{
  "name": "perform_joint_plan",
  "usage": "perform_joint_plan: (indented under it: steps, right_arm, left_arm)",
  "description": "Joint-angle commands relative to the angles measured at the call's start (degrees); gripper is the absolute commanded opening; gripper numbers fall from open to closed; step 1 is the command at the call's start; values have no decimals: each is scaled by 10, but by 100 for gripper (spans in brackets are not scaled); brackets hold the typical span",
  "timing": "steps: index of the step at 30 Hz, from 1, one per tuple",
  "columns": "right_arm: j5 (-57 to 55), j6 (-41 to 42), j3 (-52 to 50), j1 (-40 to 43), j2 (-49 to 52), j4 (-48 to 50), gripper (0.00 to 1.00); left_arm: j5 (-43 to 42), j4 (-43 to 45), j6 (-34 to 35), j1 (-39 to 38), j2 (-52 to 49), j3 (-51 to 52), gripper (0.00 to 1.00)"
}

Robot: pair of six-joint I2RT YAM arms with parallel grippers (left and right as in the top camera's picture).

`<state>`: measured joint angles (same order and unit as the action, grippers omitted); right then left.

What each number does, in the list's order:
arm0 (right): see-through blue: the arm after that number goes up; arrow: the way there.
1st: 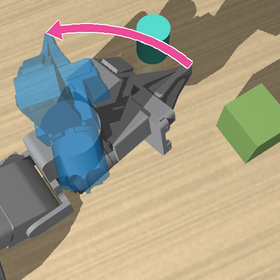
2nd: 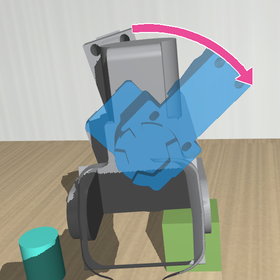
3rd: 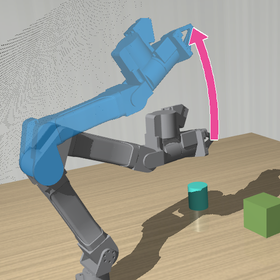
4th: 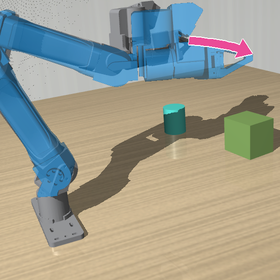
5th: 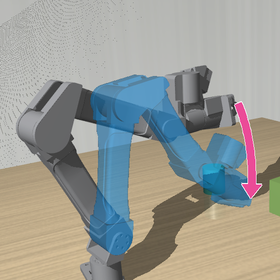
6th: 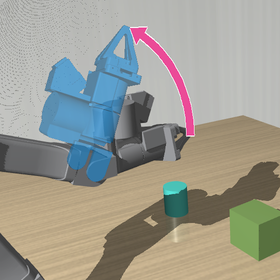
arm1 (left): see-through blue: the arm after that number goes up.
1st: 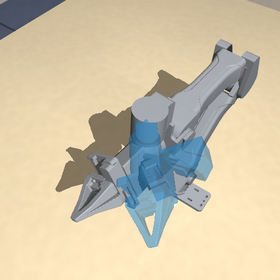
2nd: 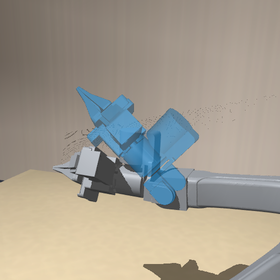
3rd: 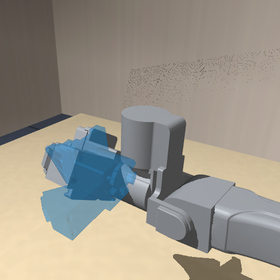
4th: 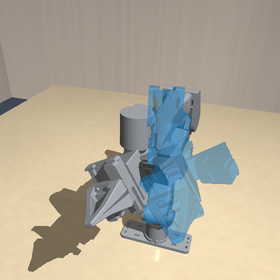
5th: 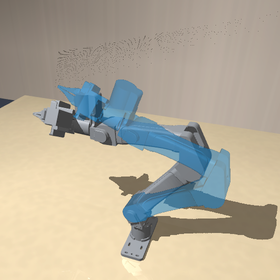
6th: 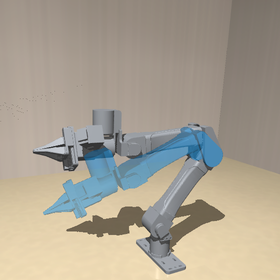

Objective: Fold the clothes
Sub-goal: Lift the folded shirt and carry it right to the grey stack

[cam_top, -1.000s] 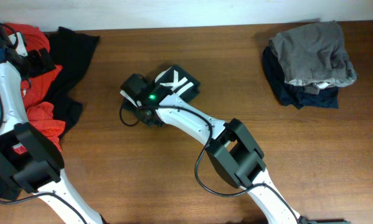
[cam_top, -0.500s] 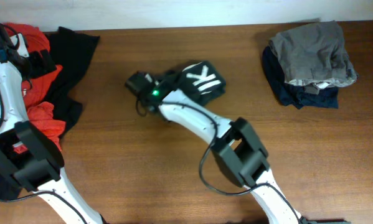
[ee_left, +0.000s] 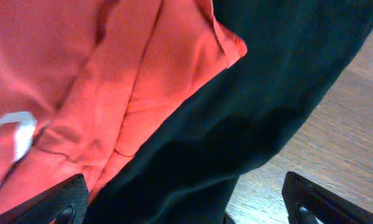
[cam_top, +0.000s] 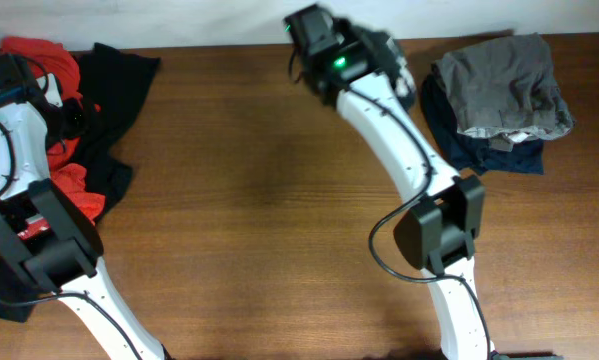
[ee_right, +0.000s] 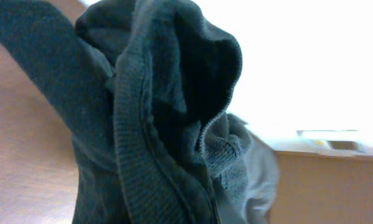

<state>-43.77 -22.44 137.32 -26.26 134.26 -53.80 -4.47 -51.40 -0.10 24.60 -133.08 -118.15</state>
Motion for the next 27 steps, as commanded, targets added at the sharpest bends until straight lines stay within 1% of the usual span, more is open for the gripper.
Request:
perform_joint_plan:
  steps: [1, 5, 9, 15, 18, 22, 27]
  right_arm:
    - [-23, -75, 80, 40, -37, 6, 4]
    - [-17, -134, 120, 87, -37, 7, 4]
    - [-14, -195, 126, 150, -37, 6, 4]
    - [58, -211, 126, 247, -37, 0, 4]
    - [127, -250, 126, 297, -37, -5, 4]
    - [274, -311, 122, 361, -37, -19, 4]
    - [414, -362, 109, 421, -36, -20, 4]
  left_arm:
    - [-7, -2, 6, -6, -23, -7, 99]
    - [-7, -3, 6, -12, -30, -7, 99]
    - [-7, -3, 6, -21, -31, -7, 99]
    - [-7, -7, 6, -37, -31, -7, 99]
    - [-7, -8, 6, -43, -31, -7, 99]
    - [-7, -11, 6, -53, -31, -7, 99]
    - [-7, -12, 6, -67, -31, -7, 99]
